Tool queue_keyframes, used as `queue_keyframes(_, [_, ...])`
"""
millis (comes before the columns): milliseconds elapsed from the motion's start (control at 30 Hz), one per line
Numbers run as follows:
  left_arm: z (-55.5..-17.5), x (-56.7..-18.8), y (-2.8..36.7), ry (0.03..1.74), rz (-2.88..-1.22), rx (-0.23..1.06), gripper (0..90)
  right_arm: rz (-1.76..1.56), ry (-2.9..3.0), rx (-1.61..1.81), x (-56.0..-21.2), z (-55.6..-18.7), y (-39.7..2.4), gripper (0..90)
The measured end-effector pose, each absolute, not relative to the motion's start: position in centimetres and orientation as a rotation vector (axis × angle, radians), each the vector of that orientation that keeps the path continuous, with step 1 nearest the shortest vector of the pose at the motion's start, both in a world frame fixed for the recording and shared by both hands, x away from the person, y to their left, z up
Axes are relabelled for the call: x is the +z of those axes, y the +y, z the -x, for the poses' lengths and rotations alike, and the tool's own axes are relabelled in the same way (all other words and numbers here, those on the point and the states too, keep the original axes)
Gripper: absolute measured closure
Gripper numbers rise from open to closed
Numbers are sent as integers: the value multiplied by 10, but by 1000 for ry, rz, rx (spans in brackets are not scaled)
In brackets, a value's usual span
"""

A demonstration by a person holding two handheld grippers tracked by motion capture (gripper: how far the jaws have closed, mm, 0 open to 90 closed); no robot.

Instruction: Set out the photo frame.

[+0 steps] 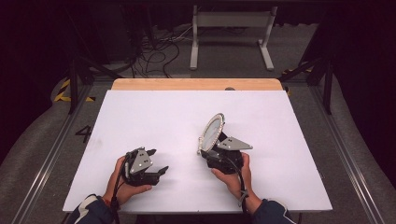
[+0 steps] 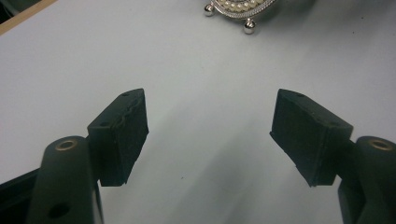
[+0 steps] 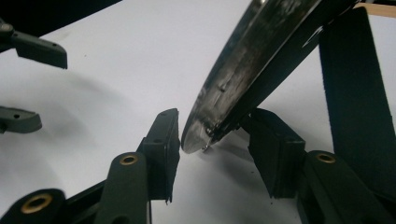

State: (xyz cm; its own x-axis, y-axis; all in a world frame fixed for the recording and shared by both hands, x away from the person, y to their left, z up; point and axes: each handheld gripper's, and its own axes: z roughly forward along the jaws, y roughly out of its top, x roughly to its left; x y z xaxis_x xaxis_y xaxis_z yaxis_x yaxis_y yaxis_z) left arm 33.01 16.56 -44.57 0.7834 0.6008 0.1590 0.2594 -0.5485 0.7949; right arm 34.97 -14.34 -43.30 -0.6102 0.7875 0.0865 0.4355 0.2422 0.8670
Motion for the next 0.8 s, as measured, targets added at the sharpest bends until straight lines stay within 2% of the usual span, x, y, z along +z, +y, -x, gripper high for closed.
queue_keyframes(400, [-328,-448,159,597,-2190,542,259,-1209,2112,1341,-439,-361,-136,532])
queue_keyframes(800, [-326,-450,155,570,-2207,535,255,-1188,2188,1350,-439,-357,-147,590])
